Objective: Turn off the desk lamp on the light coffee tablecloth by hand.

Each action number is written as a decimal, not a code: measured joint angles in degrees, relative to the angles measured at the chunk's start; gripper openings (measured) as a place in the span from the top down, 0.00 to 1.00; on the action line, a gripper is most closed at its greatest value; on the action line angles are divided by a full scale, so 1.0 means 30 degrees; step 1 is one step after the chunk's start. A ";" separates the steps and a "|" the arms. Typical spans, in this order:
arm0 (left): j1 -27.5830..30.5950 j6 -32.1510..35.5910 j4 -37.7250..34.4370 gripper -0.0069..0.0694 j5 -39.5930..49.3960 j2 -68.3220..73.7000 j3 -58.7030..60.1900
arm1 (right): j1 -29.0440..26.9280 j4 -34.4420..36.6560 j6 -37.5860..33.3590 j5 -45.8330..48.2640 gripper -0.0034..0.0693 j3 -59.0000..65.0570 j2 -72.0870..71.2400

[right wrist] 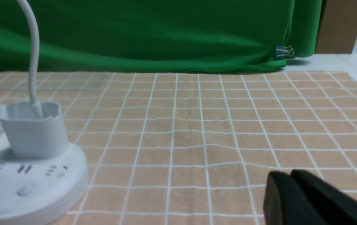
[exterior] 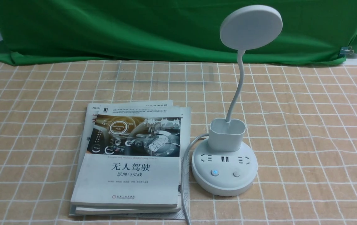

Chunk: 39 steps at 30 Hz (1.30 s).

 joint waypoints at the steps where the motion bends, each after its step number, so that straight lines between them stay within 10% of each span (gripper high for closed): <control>1: 0.0000 0.0000 0.0000 0.90 0.0005 0.0000 0.0000 | 0.0126 -0.0111 -0.0410 0.0000 0.90 0.0000 0.0000; 39: 0.0000 -0.0019 0.0000 0.90 0.0005 0.0000 0.0000 | 0.0147 -0.0192 -0.0013 0.0017 0.81 0.0000 0.0000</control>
